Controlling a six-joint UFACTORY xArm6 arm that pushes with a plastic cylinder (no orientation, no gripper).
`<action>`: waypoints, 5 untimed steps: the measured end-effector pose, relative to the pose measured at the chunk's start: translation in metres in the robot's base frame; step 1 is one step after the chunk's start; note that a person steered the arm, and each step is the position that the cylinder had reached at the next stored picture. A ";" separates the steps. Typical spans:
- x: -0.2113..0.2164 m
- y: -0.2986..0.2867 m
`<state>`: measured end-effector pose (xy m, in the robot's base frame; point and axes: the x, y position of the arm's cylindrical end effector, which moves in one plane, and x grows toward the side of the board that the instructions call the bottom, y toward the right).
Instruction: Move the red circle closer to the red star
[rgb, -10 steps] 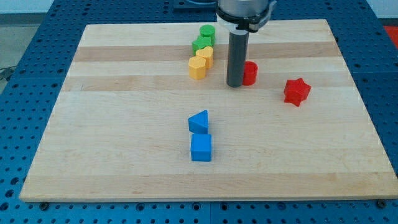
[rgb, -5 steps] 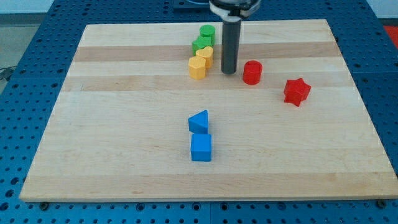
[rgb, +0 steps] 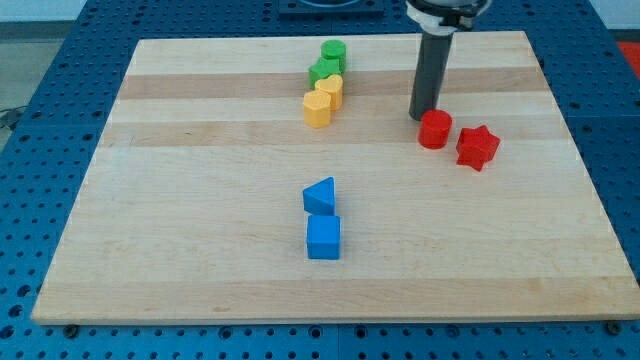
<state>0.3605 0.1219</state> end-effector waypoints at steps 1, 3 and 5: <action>0.000 0.020; -0.010 0.013; 0.018 -0.036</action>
